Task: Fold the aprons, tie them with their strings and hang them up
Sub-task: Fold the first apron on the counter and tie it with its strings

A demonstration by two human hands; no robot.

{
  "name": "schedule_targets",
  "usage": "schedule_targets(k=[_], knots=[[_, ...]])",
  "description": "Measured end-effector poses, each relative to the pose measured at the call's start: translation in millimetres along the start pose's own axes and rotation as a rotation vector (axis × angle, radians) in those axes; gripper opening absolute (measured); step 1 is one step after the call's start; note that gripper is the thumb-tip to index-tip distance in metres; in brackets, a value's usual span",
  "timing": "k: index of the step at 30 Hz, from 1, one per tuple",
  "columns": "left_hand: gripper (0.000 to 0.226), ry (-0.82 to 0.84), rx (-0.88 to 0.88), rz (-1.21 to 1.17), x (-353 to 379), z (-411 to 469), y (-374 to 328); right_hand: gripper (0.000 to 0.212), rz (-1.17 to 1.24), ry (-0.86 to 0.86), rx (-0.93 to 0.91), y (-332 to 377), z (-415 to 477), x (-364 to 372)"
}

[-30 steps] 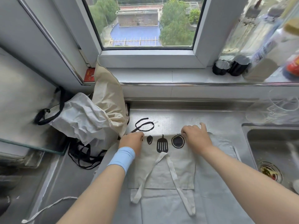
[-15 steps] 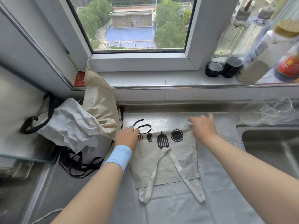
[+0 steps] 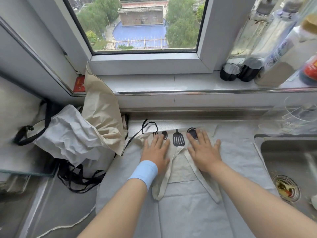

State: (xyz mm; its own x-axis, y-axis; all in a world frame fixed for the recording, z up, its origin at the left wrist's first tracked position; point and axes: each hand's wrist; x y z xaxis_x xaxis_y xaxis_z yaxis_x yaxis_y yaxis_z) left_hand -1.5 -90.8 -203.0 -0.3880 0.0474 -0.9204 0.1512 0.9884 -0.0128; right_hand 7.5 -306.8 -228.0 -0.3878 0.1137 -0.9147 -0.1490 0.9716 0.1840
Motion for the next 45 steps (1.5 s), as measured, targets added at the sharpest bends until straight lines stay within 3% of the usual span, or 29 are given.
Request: schedule_targets(k=[3, 6, 8, 11, 15, 21, 27, 31, 33, 35, 38, 43, 45], knots=[[0.053, -0.147, -0.175, 0.053, -2.4, 3.1, -9.2, 0.057, -0.094, 0.022, 0.04, -8.4, 20.6, -20.6], [0.06, -0.066, -0.234, -0.04, 9.6, -4.1, -8.6, 0.057, -0.174, -0.13, 0.031, 11.7, 22.8, -28.5], [0.067, 0.008, -0.21, -0.098, 14.6, -8.0, -3.4, 0.062, -0.11, -0.214, -0.122, 33.1, 19.0, -20.7], [0.074, 0.076, -0.263, -0.173, 13.6, -11.4, 14.1, 0.065, -0.035, -0.063, -0.348, 61.1, 13.1, 0.9], [0.078, 0.153, -0.268, -0.186, 7.4, -18.4, 45.3, 0.078, -0.156, -0.007, -0.317, 73.5, 10.7, 13.4], [0.047, -0.152, -0.255, -0.327, 13.5, -70.7, 57.4, 0.062, -0.201, -0.1, -0.316, 96.4, -18.7, 11.7], [0.034, -0.127, -0.597, -0.313, 47.1, -154.0, 72.6, 0.05, -0.155, -0.1, -0.421, 125.6, -83.7, 30.1], [0.051, -0.022, -0.914, -0.346, 65.9, -206.6, 79.8, 0.039, -0.134, -0.138, -0.451, 137.5, -139.2, 50.6], [0.064, 0.084, -0.983, -0.349, 75.7, -226.9, 81.2, 0.038, -0.122, -0.134, -0.421, 141.2, -166.9, 64.9], [0.067, 0.154, -0.998, -0.342, 83.9, -242.2, 83.1, 0.041, -0.105, -0.125, -0.378, 144.0, -192.9, 79.8], [0.045, 0.168, -0.931, -0.417, 85.3, -249.8, 84.8, 0.049, -0.128, -0.02, -0.342, 148.4, -216.9, 95.8], [0.027, -0.031, -0.894, -0.79, 76.6, -253.6, 98.3, 0.064, -0.138, 0.076, -0.295, 164.4, -225.7, 86.7], [0.043, 0.033, -0.863, -0.788, 78.0, -261.8, 98.6, 0.067, -0.165, 0.092, -0.314, 165.1, -231.7, 81.5]])
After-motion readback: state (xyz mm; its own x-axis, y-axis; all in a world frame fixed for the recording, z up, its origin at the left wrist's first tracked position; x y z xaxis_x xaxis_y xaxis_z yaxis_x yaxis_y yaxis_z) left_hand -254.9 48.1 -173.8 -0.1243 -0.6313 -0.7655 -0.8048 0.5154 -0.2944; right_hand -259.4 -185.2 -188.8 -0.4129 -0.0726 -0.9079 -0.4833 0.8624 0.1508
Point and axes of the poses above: each hand's wrist, its own z-axis towards the middle knuckle, its own x-axis out of the palm, y = z × x, and after that the axes turned 7 degrees about -x, right-handed
